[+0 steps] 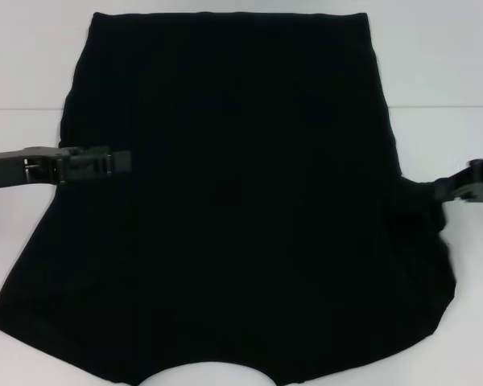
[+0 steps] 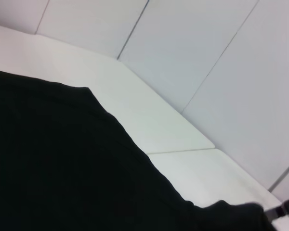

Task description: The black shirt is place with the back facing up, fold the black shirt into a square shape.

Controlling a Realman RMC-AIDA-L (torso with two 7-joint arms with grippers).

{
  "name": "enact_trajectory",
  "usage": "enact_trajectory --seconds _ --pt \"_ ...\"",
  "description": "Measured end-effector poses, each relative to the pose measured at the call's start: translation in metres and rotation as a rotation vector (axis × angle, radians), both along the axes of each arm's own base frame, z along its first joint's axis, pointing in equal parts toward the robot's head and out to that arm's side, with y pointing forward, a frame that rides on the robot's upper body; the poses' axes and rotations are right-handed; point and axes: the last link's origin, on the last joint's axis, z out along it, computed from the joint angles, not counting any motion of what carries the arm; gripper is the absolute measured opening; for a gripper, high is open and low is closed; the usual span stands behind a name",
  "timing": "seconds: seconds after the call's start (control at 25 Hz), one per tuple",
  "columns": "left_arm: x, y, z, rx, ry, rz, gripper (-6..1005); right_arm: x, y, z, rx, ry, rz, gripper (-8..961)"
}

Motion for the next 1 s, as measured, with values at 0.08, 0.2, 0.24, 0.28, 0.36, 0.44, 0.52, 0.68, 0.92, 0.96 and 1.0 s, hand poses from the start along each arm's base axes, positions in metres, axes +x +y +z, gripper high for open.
enact_trajectory --seconds 0.08,0.2,0.24,0.28,0.36,0.44,0.52,0.68,0.92,0.96,1.0 --pt "0.000 0.000 0.000 0.003 -0.002 0.001 642 -0.008 0.005 -0.015 -0.044 -0.044 0.027 27" --pt "0.000 0.000 0.001 0.010 -0.007 0.004 642 -0.019 0.012 -0.035 -0.092 -0.108 0.063 27" --pt "-0.001 0.000 0.001 0.012 -0.009 0.005 642 -0.023 0.013 -0.042 -0.108 -0.129 0.080 27" --pt "-0.001 0.000 0.002 0.015 -0.011 0.006 642 -0.029 0.015 -0.053 -0.137 -0.173 0.121 27" --pt "-0.002 0.000 0.002 0.019 -0.013 0.009 641 -0.033 0.015 -0.058 -0.151 -0.195 0.149 26" --pt "-0.003 0.000 0.003 0.024 -0.018 0.013 641 -0.042 0.016 -0.067 -0.175 -0.229 0.210 26" --pt "-0.004 -0.001 0.004 0.029 -0.022 0.016 641 -0.051 0.017 -0.075 -0.203 -0.253 0.276 26" --pt "-0.005 -0.001 0.005 0.036 -0.026 0.020 641 -0.063 0.016 -0.086 -0.250 -0.294 0.367 29" --pt "-0.008 -0.003 0.005 0.039 -0.026 0.028 641 -0.068 0.017 -0.084 -0.253 -0.294 0.387 35" --pt "-0.008 -0.003 0.005 0.043 -0.029 0.027 641 -0.069 0.018 -0.083 -0.248 -0.294 0.391 69" --pt "-0.008 -0.003 0.006 0.045 -0.032 0.026 641 -0.071 0.019 -0.081 -0.238 -0.297 0.397 102"
